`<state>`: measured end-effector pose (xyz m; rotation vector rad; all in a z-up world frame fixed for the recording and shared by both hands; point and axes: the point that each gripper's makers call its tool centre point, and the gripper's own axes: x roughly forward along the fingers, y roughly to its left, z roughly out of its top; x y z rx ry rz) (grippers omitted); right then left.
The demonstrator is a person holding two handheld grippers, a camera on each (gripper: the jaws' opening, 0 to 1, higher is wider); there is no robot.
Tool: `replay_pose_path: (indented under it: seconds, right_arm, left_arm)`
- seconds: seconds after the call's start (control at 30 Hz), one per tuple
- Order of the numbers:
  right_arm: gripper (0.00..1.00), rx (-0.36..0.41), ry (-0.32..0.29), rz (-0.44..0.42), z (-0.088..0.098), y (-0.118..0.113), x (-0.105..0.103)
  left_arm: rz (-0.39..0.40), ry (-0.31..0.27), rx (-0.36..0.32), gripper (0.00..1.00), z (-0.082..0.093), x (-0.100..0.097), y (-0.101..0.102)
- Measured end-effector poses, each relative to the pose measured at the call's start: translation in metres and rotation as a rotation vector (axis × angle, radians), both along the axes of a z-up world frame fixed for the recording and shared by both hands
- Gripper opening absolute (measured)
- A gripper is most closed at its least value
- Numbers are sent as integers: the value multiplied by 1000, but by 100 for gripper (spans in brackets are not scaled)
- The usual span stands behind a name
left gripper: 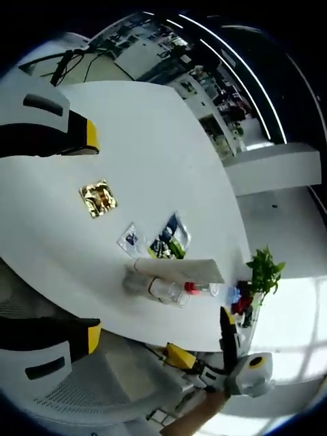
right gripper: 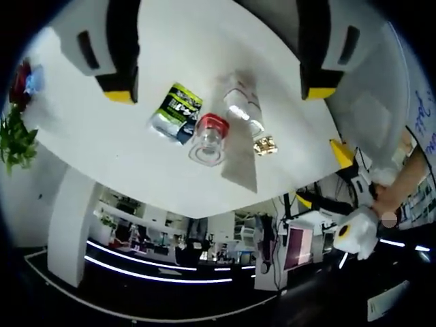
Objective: Arrange the skincare products in the storage area until every visible bottle or jar stands upright without overlapping.
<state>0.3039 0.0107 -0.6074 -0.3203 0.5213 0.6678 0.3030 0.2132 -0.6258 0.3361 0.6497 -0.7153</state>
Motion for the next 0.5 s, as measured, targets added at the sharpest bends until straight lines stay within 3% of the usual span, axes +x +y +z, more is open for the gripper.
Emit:
replay_pose_path:
  seconds: [0.5]
  right_arm:
    - [100,-27,31,3,-8,-5,1]
  left_arm:
    - [-1,30,-11,97,-15,6,-4]
